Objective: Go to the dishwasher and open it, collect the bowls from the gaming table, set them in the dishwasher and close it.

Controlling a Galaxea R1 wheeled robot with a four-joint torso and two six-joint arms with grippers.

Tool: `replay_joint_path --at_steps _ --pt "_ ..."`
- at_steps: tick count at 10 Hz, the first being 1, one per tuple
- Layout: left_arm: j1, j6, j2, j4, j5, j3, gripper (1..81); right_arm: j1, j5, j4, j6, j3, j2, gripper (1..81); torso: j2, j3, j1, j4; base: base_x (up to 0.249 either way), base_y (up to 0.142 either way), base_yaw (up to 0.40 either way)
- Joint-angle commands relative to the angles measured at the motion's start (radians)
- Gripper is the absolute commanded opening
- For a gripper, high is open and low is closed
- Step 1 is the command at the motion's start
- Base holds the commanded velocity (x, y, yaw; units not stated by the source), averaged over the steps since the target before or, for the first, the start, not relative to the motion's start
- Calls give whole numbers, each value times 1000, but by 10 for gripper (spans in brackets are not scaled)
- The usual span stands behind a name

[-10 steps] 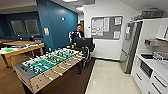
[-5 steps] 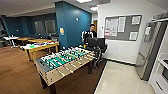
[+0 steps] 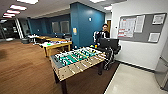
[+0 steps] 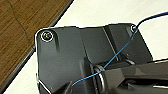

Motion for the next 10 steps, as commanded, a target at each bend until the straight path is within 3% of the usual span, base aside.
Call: replay_joint_path --at_steps 1,10 --pt "-48 4 -1 12 44 2 811 53 -52 -12 -3 5 -3 811 0 0 0 0 0 0 363" --pt "-48 4 -2 4 44 2 811 53 -52 -15 -3 3 5 811 0 0 0 0 0 0 363"
